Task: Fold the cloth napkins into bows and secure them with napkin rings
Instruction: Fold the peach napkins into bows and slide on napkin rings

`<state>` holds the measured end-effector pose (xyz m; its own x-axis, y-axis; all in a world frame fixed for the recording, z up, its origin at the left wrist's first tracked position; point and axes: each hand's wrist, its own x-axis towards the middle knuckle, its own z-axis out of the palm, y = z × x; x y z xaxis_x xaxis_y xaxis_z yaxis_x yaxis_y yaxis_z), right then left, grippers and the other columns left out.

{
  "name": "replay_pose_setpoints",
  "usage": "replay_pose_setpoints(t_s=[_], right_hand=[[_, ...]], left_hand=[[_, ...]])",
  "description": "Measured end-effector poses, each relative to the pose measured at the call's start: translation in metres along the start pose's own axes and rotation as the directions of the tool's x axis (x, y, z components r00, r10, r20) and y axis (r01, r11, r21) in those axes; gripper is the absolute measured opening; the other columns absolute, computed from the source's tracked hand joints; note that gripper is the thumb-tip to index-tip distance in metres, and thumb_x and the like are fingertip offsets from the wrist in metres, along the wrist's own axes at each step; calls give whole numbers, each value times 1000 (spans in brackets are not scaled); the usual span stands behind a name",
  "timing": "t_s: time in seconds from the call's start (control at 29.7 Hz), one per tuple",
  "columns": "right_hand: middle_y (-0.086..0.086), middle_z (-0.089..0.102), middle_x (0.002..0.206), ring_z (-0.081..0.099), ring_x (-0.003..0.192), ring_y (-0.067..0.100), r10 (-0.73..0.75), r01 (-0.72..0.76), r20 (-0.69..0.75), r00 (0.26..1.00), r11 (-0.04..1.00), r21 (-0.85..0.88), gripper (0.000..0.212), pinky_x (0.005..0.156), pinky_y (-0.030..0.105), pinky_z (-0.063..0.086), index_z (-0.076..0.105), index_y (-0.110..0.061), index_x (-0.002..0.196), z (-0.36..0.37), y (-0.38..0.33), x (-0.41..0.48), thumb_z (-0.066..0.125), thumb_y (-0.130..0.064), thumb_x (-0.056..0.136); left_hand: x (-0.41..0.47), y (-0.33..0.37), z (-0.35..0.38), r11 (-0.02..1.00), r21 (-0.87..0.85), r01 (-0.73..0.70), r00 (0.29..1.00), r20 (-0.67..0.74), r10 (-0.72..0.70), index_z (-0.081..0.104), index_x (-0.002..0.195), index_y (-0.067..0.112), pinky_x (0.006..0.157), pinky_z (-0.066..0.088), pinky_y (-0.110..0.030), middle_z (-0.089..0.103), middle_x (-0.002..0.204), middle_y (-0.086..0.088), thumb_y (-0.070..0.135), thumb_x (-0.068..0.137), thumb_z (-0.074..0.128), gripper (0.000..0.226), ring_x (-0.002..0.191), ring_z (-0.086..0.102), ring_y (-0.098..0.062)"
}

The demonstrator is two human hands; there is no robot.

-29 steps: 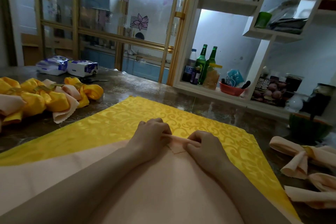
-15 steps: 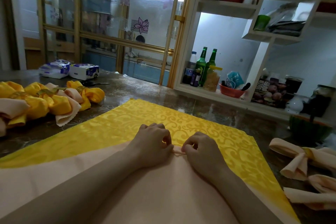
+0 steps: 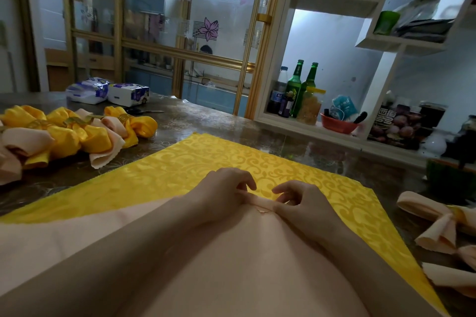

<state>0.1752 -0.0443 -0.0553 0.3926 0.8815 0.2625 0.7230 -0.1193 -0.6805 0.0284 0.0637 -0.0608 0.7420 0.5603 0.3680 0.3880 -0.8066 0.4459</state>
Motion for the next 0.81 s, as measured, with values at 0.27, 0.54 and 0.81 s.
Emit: replay_pose_setpoints(t_s=[0.27,0.54,0.81], right_hand=[[-10,57,74,50,70,6,-120,100,-66,991,964,-247,8,65,19,40,64,-24,77,3,0,-1,64,-16,78],[-7,52,88,47,83,10,-247,224,3,969,874,-431,16,70,19,35,52,-25,79,4,-8,-4,59,-11,78],[-13,52,80,48,72,3,-211,243,127,969,904,-351,13,65,15,36,60,-27,73,-1,-10,-4,57,-19,83]], left_hand=[[-3,4,4,997,71,32,997,-74,-27,68,96,23,93,40,-34,60,99,8,17,89,53,17,97,53,-11],[-3,6,-1,988,157,8,995,-103,9,68,96,24,90,32,-25,55,97,9,31,87,60,14,96,43,-7],[-4,11,-8,997,69,30,995,96,-37,60,88,25,65,39,-22,47,72,16,28,87,60,3,69,46,-4]])
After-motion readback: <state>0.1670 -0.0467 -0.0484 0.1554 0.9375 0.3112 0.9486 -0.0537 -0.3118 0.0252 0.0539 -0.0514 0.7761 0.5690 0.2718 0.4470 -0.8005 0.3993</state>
